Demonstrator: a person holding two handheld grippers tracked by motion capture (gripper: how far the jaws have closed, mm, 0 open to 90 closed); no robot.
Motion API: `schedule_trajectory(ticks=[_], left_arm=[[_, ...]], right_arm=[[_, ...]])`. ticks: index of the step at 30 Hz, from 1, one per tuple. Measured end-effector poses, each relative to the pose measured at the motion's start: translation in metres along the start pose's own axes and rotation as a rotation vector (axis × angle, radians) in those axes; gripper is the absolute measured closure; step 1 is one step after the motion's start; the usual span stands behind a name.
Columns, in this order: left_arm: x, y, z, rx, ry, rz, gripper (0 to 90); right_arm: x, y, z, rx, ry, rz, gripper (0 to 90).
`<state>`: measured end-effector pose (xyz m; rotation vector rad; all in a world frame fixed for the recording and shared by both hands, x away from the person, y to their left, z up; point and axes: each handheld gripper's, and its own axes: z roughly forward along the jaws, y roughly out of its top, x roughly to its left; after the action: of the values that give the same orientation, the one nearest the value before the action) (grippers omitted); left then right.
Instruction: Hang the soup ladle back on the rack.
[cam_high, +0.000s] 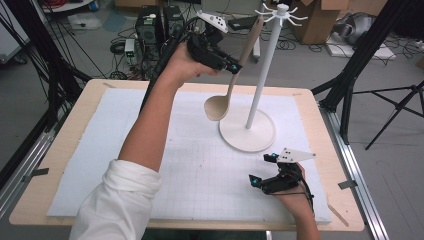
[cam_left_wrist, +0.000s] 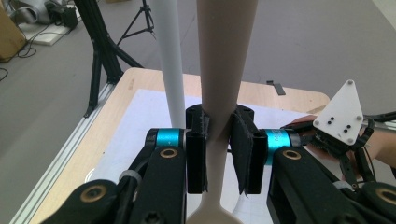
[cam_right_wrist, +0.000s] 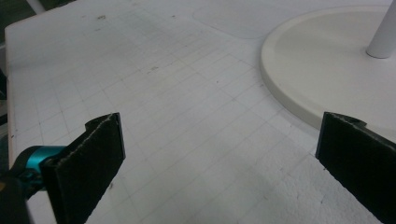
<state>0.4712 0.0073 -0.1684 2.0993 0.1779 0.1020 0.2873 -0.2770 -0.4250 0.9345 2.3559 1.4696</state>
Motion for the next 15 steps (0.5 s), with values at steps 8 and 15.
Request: schedule_trajectory(ticks=[8, 15], left_arm=[[0.0021, 0.0023, 0.0036, 0.015, 0.001, 0.004, 76.2], [0.0037, 0.0048, 0.0063, 0.023, 0.001, 0.002, 76.2]], right_arm=[[0.0003, 0.0002, 0.0004, -0.001, 0.003, 0.0, 0.3], [0.0005, 0.0001, 0.0004, 0.0, 0.005, -0.001, 0.4]])
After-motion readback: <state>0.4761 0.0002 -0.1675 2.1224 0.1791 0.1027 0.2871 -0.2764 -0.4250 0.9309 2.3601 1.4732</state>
